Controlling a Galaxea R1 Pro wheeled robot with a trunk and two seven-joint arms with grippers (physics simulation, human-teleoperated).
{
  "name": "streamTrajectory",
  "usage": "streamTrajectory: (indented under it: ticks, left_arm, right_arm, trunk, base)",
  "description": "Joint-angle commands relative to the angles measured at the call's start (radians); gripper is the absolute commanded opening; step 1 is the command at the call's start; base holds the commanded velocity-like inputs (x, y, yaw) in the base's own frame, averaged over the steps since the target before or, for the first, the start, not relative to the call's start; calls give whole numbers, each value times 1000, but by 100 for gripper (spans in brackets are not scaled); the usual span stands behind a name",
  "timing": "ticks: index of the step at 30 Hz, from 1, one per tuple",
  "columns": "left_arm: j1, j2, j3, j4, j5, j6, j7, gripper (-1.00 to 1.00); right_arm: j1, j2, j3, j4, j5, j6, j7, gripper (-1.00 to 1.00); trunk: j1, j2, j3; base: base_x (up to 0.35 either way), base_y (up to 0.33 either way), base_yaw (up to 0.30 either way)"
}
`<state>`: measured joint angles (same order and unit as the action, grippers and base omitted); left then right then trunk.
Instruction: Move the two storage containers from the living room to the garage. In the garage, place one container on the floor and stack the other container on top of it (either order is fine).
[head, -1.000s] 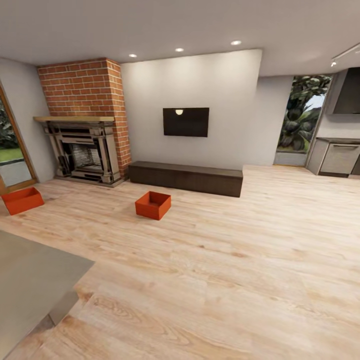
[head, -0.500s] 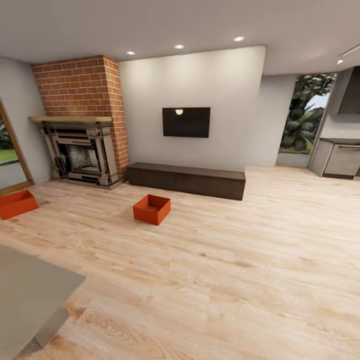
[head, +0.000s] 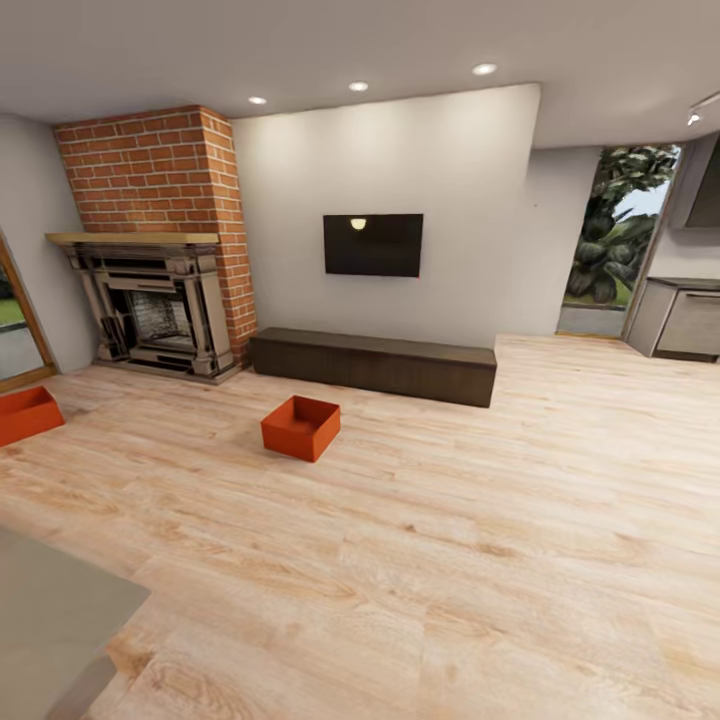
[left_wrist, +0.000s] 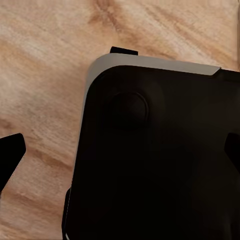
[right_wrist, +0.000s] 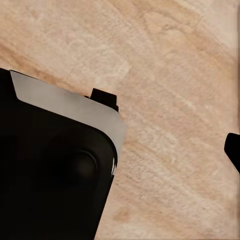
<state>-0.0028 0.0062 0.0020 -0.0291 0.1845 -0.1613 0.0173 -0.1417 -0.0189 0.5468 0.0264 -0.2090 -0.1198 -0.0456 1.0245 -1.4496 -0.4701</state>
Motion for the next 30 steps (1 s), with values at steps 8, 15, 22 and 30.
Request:
streamTrajectory:
  ticks: [8, 15, 22, 30]
  left_arm:
    - [0, 0, 0, 0, 4, -2, 1, 100]
    - [0, 0, 0, 0, 4, -3, 1, 100]
    - [0, 0, 0, 0, 4, -3, 1, 100]
    - [0, 0, 0, 0, 4, -2, 1, 100]
  right_arm:
    - [-1, 1, 9, 3, -9, -5, -1, 100]
    - [-1, 1, 9, 3, -9, -5, 0, 100]
    - [-1, 1, 9, 3, -10, -6, 0, 100]
    - [-1, 1, 9, 3, -9, -5, -1, 100]
  trunk:
    - [1, 0, -1]
    - [1, 0, -1]
    - [1, 0, -1]
    - [1, 0, -1]
  base:
    - [307, 0, 0]
    - [307, 0, 0]
    - [307, 0, 0]
    - [307, 0, 0]
